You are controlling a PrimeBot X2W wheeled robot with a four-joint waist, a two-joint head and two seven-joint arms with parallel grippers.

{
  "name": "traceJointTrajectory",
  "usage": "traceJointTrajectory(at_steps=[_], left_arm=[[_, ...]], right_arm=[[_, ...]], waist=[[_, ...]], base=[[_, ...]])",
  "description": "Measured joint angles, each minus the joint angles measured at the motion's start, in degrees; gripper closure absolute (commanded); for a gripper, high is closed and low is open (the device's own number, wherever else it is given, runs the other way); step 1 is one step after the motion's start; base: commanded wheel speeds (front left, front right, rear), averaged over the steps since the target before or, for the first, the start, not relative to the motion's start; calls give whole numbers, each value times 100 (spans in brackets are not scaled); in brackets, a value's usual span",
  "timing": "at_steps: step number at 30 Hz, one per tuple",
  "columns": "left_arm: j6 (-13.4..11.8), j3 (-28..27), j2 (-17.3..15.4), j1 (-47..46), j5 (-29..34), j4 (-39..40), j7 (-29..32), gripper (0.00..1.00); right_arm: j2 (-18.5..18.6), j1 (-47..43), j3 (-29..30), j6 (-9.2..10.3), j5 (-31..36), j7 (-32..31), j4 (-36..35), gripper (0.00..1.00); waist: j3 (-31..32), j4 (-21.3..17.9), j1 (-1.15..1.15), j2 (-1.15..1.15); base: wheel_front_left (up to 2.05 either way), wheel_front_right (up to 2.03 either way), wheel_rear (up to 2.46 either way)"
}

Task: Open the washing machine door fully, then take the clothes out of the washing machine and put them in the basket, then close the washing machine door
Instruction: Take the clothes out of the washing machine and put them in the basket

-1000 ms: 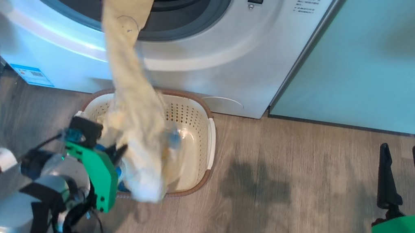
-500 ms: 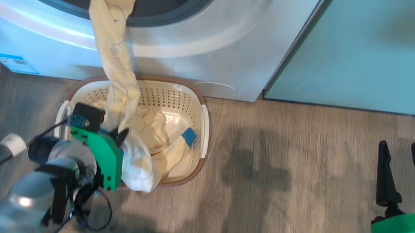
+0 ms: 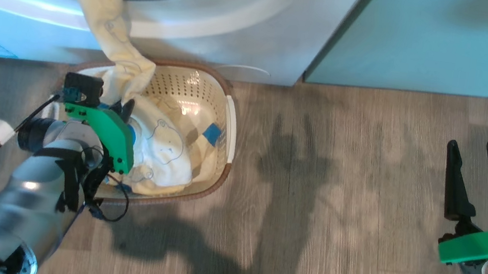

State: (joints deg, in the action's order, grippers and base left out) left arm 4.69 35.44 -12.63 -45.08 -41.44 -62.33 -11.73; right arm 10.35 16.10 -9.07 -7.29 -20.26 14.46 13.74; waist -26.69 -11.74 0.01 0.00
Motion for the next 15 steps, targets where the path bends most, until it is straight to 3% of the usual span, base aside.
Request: traceJointTrajectory(at_steps=[8, 15], left_arm=[[122, 45, 111, -323, 9, -853, -69, 100], [177, 214, 105, -333, 62, -1078, 200, 100]], right_arm=[[-26, 324, -23, 0, -13, 0, -46, 0], [-104, 346, -52, 0, -26, 0, -60, 0]], waist=[[-444, -186, 0, 0], [-705, -367, -1, 0]], base=[[0, 0, 0], [0, 0, 0]])
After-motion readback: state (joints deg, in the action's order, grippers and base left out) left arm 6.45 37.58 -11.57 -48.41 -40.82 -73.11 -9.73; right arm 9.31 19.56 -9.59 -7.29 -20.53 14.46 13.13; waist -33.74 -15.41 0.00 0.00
